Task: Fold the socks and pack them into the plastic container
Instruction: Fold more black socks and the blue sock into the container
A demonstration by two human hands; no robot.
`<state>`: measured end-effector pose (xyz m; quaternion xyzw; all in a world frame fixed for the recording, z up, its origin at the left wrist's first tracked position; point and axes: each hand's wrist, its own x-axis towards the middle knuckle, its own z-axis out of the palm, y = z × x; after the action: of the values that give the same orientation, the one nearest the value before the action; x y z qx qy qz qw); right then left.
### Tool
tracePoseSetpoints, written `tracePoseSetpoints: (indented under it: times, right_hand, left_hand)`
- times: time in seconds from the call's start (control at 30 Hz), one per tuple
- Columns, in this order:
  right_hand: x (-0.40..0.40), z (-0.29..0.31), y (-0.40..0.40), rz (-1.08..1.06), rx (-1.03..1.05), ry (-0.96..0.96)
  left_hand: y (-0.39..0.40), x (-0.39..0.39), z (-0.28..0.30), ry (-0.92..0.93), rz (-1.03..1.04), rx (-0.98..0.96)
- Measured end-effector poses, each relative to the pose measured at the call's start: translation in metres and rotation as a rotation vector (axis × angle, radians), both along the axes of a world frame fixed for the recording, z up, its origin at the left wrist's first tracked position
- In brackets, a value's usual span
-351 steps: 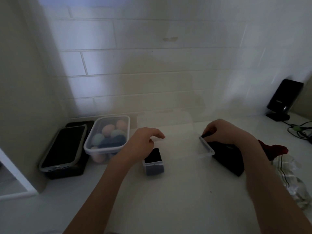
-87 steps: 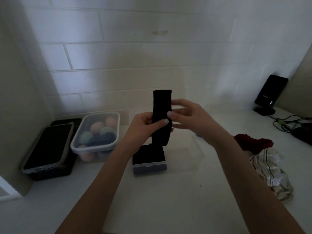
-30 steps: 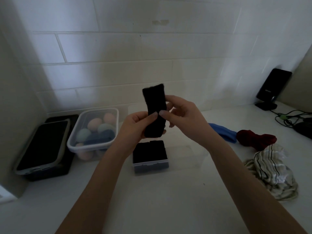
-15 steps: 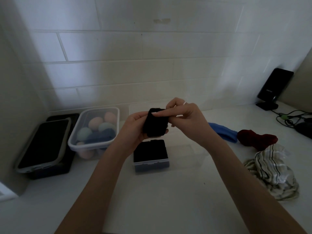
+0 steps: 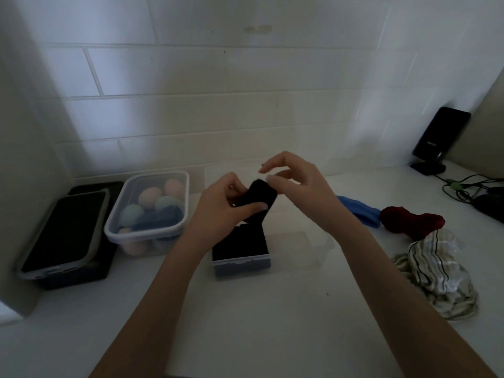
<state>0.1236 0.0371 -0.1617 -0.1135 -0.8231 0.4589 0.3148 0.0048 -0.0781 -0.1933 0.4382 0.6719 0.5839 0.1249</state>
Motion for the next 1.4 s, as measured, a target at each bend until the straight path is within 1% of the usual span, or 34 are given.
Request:
tracePoseSetpoints:
  times: [0.07, 0.13, 0.17, 0.23, 0.3, 0.33, 0.4, 0.43, 0.5, 0.6, 0.7, 0.8, 0.9, 1.03, 1.17, 1.27, 1.4]
  right_hand:
    - [-0.001, 0.000, 0.000, 0.048, 0.059, -0.072]
    - [-0.002, 0.000, 0.000, 0.081, 0.097, -0.098]
    - [-0.003, -0.001, 0.000, 0.086, 0.077, -0.091]
    - [-0.002, -0.001, 0.002, 0.066, -0.030, -0.072]
    - [0.000, 0.000, 0.004, 0.014, -0.106, -0.062]
    - [0.000, -0.001, 0.006, -0.013, -0.126, -0.055]
    - [0.000, -0.003, 0.007, -0.072, -0.112, -0.054]
    - [-0.001, -0.005, 0.008, -0.092, -0.102, -0.065]
    - [-0.001, -0.006, 0.008, -0.087, -0.130, -0.097]
    - [0.001, -0.004, 0.008, -0.001, -0.154, -0.158]
    - [0.002, -0.002, 0.003, 0.080, -0.105, -0.212]
    - [0.001, -0.002, -0.003, 0.149, -0.103, -0.226]
    - [0.002, 0.001, -0.004, 0.165, -0.128, -0.188]
    - [0.004, 0.002, -0.001, 0.154, -0.111, -0.135]
    - [0.004, 0.000, -0.001, 0.183, -0.075, -0.154]
    - [0.003, 0.002, -0.003, 0.151, -0.013, -0.146]
    - [0.002, 0.001, -0.003, 0.078, -0.131, -0.139]
  left_hand:
    - [0.000, 0.000, -0.001, -0.003, -0.048, 0.025]
    - [0.000, -0.001, 0.000, -0.024, -0.075, 0.072]
    - [0.000, -0.001, 0.001, -0.019, -0.076, 0.089]
    - [-0.001, -0.002, 0.003, -0.029, -0.070, 0.126]
    - [-0.004, -0.004, 0.006, -0.133, -0.106, 0.158]
    - [-0.005, -0.005, 0.007, -0.185, -0.147, 0.159]
    - [-0.006, -0.003, 0.007, -0.199, -0.209, 0.147]
    - [-0.006, -0.002, 0.007, -0.183, -0.208, 0.149]
    - [-0.005, -0.001, 0.008, -0.185, -0.143, 0.186]
    - [-0.004, -0.007, 0.009, -0.222, -0.071, 0.264]
    - [-0.004, -0.008, 0.008, -0.194, -0.101, 0.247]
    - [-0.003, -0.006, 0.007, -0.170, -0.112, 0.240]
    - [-0.004, -0.008, 0.008, -0.195, -0.169, 0.233]
    - [-0.006, -0.009, 0.008, -0.218, -0.294, 0.162]
    - [-0.006, -0.009, 0.007, -0.229, -0.201, 0.198]
    - [-0.004, -0.009, 0.007, -0.221, -0.117, 0.215]
    - [-0.003, -0.005, 0.008, -0.240, -0.121, 0.232]
